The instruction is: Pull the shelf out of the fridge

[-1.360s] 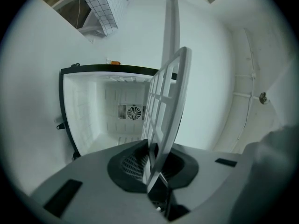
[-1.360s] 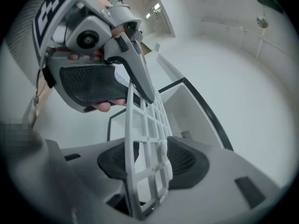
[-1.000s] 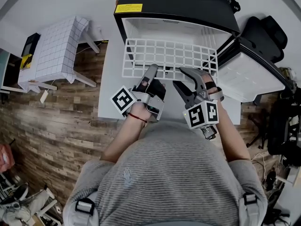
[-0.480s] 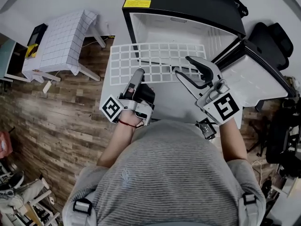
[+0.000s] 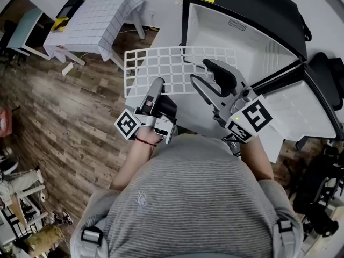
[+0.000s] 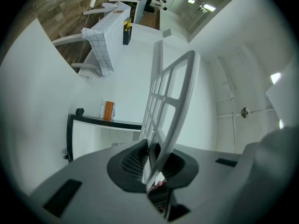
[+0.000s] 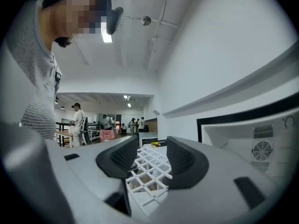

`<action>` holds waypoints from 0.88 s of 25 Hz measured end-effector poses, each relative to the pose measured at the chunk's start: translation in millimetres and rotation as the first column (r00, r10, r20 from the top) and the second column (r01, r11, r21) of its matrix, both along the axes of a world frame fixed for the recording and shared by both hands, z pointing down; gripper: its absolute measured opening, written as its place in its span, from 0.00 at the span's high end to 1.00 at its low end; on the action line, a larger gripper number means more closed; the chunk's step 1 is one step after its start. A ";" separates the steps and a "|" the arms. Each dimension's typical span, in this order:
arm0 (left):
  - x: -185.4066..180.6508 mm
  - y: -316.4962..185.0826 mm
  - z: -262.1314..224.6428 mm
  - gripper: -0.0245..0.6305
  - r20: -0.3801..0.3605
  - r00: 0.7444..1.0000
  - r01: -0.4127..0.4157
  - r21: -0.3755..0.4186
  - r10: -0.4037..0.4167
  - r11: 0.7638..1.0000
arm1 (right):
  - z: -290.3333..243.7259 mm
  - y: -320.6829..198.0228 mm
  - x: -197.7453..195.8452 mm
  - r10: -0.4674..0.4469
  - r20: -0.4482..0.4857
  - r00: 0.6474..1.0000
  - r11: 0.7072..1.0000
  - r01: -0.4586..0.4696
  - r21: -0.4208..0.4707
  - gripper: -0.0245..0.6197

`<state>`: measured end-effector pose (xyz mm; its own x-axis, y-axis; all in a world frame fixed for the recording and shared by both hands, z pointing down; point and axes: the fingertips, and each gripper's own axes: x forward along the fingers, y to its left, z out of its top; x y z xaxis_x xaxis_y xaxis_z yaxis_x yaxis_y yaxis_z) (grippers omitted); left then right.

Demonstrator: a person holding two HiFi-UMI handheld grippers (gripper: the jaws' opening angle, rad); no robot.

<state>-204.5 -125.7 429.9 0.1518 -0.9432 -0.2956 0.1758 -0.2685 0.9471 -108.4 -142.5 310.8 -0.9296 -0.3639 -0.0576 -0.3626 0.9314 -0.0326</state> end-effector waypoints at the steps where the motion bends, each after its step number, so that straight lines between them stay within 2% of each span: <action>1: -4.4 4.0 0.5 0.89 0.002 1.000 0.015 0.000 -0.015 1.000 | 0.7 3.4 -6.7 -0.016 0.004 1.000 1.000 0.016 0.003 0.65; 6: -24.0 24.0 3.4 0.89 0.008 0.997 0.077 -0.007 -0.077 0.997 | -0.5 24.0 -31.9 -0.098 0.050 0.994 0.995 0.097 0.023 0.67; 8: -31.6 29.9 4.2 0.89 0.013 0.995 0.095 -0.009 -0.095 0.995 | -2.5 32.1 -37.7 -0.124 0.055 0.991 0.992 0.122 0.041 0.85; 10: -38.5 33.7 3.7 0.89 0.013 0.994 0.112 -0.008 -0.112 0.994 | -4.9 35.9 -41.5 -0.131 0.055 0.990 0.990 0.128 0.054 0.94; 17: -48.1 38.5 1.6 0.89 -0.003 0.991 0.137 0.003 -0.137 0.991 | 10.1 41.3 -40.0 -0.099 0.005 0.995 0.995 0.099 0.034 0.94; 22: -49.5 36.7 1.5 0.89 -0.011 0.990 0.137 0.002 -0.137 0.991 | 13.9 38.1 -33.3 -0.073 0.010 0.997 0.997 0.073 0.017 0.94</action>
